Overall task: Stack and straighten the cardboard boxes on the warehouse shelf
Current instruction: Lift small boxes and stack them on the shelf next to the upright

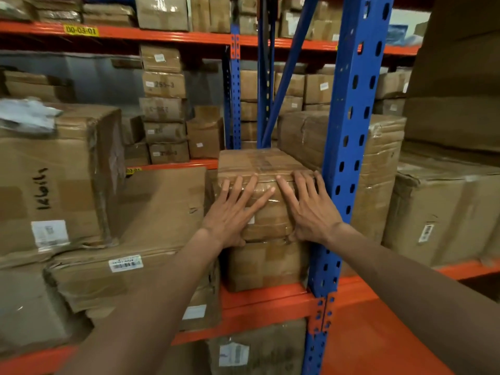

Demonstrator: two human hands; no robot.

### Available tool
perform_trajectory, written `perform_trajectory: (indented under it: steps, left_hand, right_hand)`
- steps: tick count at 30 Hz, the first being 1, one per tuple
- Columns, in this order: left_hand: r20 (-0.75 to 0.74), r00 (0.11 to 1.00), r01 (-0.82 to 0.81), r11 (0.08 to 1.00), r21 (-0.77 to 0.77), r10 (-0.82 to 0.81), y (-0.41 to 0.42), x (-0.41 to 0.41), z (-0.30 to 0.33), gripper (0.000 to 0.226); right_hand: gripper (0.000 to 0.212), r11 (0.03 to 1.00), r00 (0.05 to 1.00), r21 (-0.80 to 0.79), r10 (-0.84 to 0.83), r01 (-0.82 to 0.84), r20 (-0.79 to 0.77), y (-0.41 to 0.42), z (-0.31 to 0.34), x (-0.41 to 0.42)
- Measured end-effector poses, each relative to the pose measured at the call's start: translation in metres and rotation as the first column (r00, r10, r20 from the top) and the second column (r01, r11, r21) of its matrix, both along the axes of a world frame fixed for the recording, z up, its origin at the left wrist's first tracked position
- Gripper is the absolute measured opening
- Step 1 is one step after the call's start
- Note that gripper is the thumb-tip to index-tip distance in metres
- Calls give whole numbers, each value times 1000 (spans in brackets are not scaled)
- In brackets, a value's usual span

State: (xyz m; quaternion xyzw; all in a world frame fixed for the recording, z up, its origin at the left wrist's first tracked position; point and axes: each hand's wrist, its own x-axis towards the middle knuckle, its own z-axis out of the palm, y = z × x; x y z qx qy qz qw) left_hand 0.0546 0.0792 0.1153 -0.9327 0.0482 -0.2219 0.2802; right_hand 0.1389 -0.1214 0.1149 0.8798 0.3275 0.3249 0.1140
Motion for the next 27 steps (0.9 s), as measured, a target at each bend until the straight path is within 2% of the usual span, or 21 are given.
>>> perform_trajectory:
  steps: [6,11,13,15,18,20,23,25,27]
  left_hand:
    - [55,998,-16,996,86,12,-5,-1,-7,148]
    - [32,999,-7,999,42,6,-7,-3,-8,143]
    - [13,999,38,999,2,-38,-1,-6,-2,134]
    - [23,995,103,992,-73,-102,7,-13,11,122]
    - [233,966,156,969,-191,-109,19,-31,33,105]
    - [433,901,132,958,-254,-9,31,-47,50,103]
    - [672,717,74,939,-336,184,53,-79,72,102]
    - [756,587,72,911,-406,291,71,-101,80,108]
    - [765,465,76,840,-537,446,93,-130,78,124]
  right_hand:
    - [164,1000,1000,-9,16,-16,-4,-3,-4,1]
    - [160,999,999,5,51,-51,-16,-5,-4,-2]
    - [144,990,990,32,138,-137,-30,-8,6,-3]
    - [116,970,971,54,240,-239,-7,-10,23,-5]
    - [95,924,926,85,365,-373,100,6,58,-8]
    - [91,884,888,131,427,-450,170,31,87,-13]
    - [89,821,816,120,517,-559,260,78,134,-32]
    - [92,775,760,78,587,-628,279,109,160,-48]
    - [98,715,684,-28,678,-698,271,143,182,-74]
